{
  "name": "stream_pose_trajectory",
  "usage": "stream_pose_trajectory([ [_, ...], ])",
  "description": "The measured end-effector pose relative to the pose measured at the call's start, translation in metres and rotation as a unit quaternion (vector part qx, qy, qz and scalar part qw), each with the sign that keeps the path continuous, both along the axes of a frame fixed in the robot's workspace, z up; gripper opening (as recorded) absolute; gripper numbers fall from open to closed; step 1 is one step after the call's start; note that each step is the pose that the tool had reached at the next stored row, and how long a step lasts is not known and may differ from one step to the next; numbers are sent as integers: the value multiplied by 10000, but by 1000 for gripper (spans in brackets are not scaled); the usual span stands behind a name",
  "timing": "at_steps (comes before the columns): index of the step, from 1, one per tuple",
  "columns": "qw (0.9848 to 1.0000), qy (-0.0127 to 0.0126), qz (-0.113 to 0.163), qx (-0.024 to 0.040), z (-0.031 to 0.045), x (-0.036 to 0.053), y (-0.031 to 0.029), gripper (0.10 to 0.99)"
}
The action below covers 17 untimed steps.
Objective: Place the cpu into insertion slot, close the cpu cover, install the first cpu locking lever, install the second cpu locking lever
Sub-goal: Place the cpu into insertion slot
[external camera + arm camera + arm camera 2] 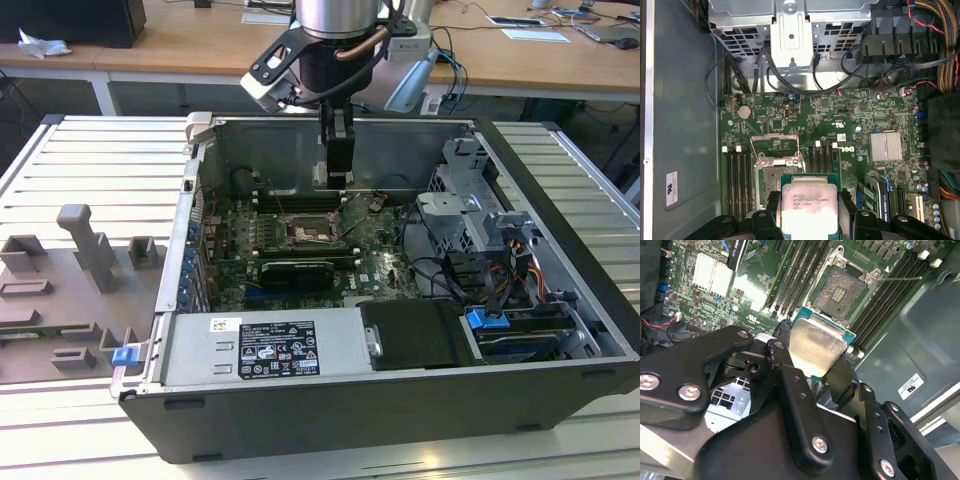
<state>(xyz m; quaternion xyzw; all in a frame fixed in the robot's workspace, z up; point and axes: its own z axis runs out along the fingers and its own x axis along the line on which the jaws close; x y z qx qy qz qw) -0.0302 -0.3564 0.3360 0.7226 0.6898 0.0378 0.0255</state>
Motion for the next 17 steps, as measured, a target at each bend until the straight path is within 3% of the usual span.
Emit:
stream_pose_trajectory([
  [13,9997,0,242,0,-27,0,1,541],
  [17,9985,51,539,2,-87,0,8,541],
])
